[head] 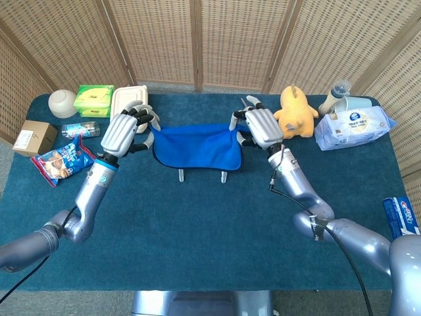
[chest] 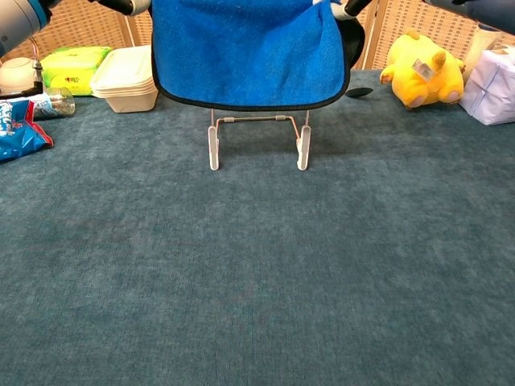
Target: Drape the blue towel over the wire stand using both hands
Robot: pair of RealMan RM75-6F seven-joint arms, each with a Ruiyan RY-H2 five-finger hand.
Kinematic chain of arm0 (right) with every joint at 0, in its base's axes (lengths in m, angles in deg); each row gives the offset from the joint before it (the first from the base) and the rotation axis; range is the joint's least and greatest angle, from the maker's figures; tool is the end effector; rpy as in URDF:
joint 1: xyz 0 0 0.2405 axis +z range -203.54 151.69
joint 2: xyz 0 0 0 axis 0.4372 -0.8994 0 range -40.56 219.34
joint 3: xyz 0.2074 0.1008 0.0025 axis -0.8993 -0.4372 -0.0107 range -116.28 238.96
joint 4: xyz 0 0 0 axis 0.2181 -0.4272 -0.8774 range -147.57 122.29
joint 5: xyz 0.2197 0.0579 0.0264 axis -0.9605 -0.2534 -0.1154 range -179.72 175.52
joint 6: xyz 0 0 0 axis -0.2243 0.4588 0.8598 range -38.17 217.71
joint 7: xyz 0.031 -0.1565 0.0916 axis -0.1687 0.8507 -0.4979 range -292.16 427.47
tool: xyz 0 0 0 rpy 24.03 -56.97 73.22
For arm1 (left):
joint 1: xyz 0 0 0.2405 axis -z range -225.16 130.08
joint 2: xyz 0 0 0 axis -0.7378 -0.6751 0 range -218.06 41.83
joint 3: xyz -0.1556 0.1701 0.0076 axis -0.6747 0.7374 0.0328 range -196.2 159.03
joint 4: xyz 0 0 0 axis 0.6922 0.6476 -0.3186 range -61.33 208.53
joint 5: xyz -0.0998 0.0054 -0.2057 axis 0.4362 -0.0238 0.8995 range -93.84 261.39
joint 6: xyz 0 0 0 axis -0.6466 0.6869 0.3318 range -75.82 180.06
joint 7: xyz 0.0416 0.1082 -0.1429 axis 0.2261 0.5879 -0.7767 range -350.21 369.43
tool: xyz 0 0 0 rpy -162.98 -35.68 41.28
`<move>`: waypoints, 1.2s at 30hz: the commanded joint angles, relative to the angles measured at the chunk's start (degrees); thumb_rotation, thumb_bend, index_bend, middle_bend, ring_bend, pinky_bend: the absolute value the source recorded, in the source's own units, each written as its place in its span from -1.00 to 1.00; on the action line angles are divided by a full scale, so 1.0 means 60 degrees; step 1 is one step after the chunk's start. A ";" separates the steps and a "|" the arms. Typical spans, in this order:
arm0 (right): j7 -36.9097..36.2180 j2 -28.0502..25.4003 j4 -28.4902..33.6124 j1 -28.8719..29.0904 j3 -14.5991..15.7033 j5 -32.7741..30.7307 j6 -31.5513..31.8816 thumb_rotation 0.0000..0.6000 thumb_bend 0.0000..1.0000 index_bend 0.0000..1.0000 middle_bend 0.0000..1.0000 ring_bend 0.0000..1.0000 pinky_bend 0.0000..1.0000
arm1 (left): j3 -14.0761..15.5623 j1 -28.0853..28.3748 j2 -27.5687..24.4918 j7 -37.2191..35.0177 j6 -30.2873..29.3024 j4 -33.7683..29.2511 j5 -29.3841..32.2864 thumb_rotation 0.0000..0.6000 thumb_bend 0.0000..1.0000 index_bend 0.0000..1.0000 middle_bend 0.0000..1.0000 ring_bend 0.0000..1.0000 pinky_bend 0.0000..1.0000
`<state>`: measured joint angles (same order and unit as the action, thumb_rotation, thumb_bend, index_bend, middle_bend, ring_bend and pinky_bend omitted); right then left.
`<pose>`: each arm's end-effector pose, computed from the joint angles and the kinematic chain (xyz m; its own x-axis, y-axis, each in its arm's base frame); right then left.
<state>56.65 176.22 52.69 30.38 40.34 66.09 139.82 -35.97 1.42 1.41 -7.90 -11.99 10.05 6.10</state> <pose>-0.0520 -0.4879 0.0372 0.1413 -0.1009 0.9848 -0.9081 -0.4094 0.0884 -0.0885 0.4554 0.0431 0.0664 -0.0053 0.9978 0.8851 -0.4614 -0.0613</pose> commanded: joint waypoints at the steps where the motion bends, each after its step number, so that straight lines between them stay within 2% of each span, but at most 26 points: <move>1: -0.0033 0.0005 -0.0027 -0.0012 0.0009 0.0015 -0.0002 1.00 -0.04 0.95 0.13 -0.19 -0.75 | 0.0019 0.0013 0.0042 -0.0031 -0.0011 0.0043 -0.0024 1.00 0.22 0.64 -0.14 -0.46 -0.71; 24: -0.0246 0.0277 -0.0660 -0.0032 0.0191 0.0180 -0.0118 1.00 -0.05 0.90 0.11 -0.19 -0.75 | 0.0168 0.0060 0.0373 -0.0153 0.0091 0.0434 -0.0059 1.00 0.21 0.64 -0.14 -0.46 -0.71; 30: -0.0290 0.0286 -0.0775 -0.0071 0.0306 0.0293 -0.0170 1.00 -0.09 0.79 0.05 -0.28 -0.77 | 0.0249 0.0065 0.0402 -0.0136 0.0130 0.0482 -0.0119 1.00 0.21 0.62 -0.17 -0.49 -0.72; 36: -0.0153 0.0254 -0.0801 -0.0063 0.0380 0.0334 -0.0260 1.00 -0.12 0.60 -0.06 -0.41 -0.83 | 0.0351 0.0009 0.0298 -0.0132 0.0177 0.0412 -0.0175 1.00 0.20 0.46 -0.29 -0.62 -0.76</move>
<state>55.70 177.76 47.89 29.98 42.59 68.08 138.30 -33.90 1.51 3.23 -8.72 -10.94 12.55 5.07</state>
